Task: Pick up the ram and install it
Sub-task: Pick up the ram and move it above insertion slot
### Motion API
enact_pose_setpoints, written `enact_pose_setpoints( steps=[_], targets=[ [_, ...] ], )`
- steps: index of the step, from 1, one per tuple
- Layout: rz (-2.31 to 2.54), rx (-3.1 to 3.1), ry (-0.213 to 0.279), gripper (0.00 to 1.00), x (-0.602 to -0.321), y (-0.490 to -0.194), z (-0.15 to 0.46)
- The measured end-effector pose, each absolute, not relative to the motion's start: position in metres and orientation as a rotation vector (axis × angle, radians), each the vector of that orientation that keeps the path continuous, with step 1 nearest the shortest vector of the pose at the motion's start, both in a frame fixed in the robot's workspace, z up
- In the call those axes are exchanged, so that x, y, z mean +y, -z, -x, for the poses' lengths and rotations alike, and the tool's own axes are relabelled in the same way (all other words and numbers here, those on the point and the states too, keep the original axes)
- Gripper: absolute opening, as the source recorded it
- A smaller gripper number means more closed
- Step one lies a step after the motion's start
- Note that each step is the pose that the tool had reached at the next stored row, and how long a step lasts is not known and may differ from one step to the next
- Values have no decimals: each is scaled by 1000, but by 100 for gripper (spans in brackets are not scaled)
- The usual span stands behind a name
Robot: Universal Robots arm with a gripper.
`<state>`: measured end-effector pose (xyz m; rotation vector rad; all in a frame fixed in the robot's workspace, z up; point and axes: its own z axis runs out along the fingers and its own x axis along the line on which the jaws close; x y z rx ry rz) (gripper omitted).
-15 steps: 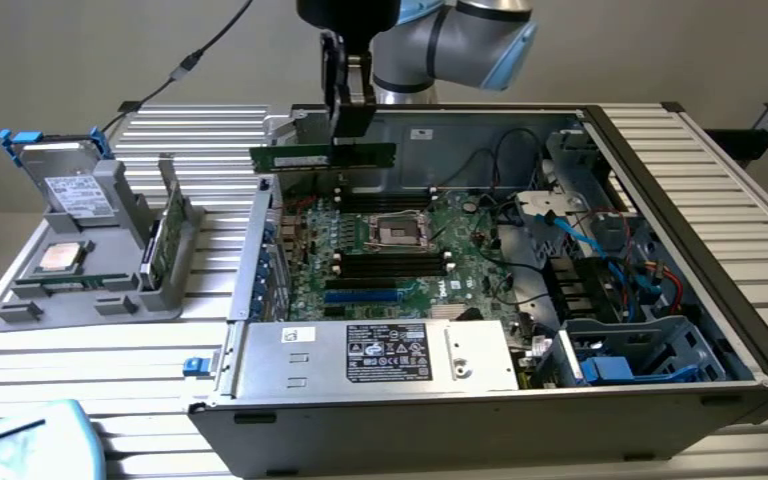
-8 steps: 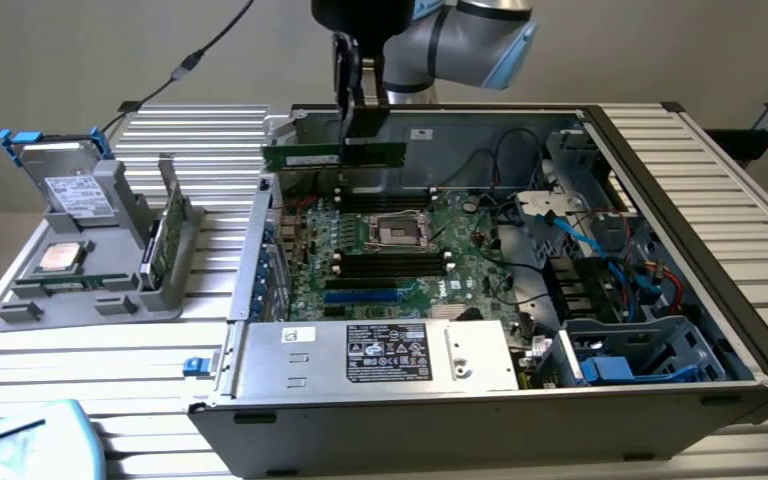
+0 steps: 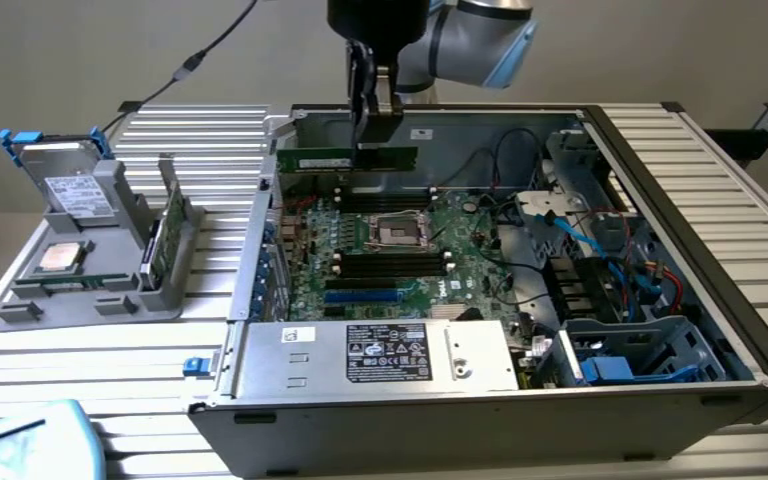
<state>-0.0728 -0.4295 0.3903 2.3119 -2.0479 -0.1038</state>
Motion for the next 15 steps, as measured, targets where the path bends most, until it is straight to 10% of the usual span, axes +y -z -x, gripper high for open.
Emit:
enact_pose_setpoints(
  steps=[15],
  targets=[
    [-2295, -2068, 105, 14, -420, -365, 43]
  ],
)
